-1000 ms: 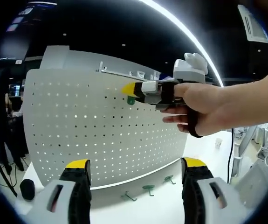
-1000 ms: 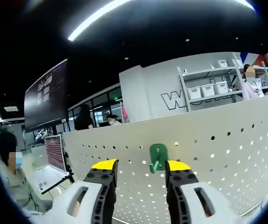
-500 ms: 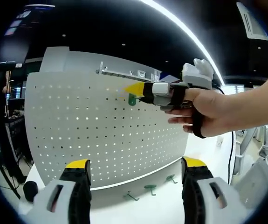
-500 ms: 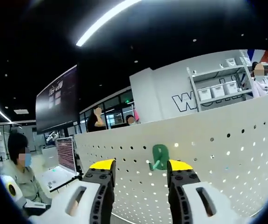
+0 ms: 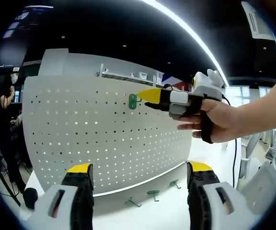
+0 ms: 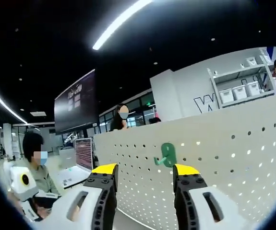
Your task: Insert the hook assembly into the mounting plate slot until the hook locks in place.
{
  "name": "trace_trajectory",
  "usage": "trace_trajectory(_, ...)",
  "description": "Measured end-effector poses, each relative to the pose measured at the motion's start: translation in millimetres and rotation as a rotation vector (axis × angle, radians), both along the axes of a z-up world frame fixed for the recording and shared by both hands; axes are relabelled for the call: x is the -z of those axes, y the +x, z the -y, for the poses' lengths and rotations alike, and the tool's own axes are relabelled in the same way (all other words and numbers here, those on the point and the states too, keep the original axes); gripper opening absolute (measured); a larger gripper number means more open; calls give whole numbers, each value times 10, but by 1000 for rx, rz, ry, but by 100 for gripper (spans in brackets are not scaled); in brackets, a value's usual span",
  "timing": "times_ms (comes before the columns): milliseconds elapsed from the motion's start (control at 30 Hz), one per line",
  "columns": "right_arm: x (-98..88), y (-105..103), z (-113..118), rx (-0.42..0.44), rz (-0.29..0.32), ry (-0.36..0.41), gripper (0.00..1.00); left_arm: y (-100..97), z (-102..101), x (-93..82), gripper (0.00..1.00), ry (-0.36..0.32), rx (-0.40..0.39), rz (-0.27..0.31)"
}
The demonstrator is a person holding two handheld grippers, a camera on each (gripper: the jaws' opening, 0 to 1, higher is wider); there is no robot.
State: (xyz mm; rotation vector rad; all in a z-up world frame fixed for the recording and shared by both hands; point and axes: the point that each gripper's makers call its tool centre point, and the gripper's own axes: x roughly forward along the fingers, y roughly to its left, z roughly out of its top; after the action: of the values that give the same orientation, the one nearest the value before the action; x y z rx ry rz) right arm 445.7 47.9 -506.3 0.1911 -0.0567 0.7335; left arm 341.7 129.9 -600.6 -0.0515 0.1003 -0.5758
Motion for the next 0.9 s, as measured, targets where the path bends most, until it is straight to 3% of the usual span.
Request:
trace_trajectory(333,69,-66,90,-28,-10,-23,44,6,77,-3,82,7,15,3)
trace_trajectory(767,295,-430,207,-97,9,-113,46,7,62,7,82,0,19,3)
trace_trajectory(900,345,-493,278,-101,1,-109,49,-15,64,36,82,6,25,-2)
